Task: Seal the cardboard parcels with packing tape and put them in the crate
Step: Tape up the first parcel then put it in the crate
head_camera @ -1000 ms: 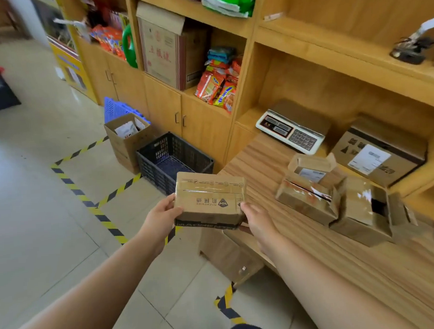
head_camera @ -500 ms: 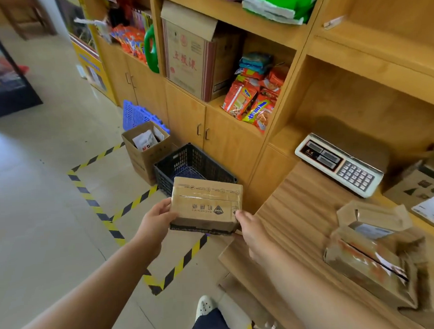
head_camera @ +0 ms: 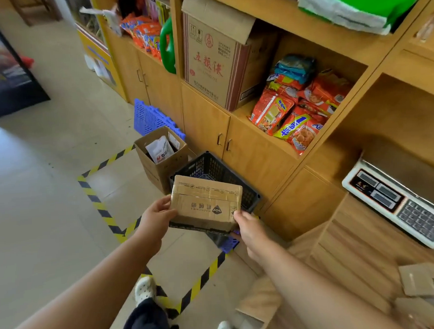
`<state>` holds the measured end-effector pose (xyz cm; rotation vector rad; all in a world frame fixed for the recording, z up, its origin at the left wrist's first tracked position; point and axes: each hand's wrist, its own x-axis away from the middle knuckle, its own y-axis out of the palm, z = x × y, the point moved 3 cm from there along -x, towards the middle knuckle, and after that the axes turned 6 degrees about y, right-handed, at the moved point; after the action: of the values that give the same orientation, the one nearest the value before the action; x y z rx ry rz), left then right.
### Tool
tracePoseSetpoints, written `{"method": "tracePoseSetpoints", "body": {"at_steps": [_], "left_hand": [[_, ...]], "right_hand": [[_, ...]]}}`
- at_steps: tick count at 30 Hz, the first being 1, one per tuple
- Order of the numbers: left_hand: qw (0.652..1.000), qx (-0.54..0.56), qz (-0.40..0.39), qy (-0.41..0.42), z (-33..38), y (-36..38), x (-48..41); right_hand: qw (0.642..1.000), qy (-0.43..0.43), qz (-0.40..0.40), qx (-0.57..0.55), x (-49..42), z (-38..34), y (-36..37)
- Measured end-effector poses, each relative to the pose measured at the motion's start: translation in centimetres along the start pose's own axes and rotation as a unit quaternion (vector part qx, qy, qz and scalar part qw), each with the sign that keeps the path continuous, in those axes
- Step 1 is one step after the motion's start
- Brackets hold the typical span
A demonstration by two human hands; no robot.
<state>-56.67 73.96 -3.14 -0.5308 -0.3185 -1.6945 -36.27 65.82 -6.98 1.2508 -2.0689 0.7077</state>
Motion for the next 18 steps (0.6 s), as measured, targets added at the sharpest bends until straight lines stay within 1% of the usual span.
{"method": "tracePoseSetpoints", "body": {"at_steps": [7,9,11,14,18], "left_hand": [[0.994,-0.059,-0.086,0.022,4.6,-4.9,-10.9],[0.989,-0.080,-0.119,0.030,5.9,-5.9,-13.6],[0.985,-0.104,-0.133,0.032,6.7,-6.7,-16.1],[0.980,-0.132,-0.147,0.022,7.5,-6.9,-19.6],[0.966,-0.173,-0.194,0.005,7.7,-5.5,-24.2]], "right_hand": [[0.994,0.041,0.037,-0.093,-5.1,-3.9,8.3],[0.991,0.061,0.055,-0.105,-6.1,-4.7,10.1],[0.988,0.073,0.071,-0.119,-7.2,-5.3,11.7],[0.981,0.091,0.099,-0.142,-9.0,-6.1,13.3],[0.973,0.120,0.121,-0.155,-11.6,-7.3,13.8]]}}
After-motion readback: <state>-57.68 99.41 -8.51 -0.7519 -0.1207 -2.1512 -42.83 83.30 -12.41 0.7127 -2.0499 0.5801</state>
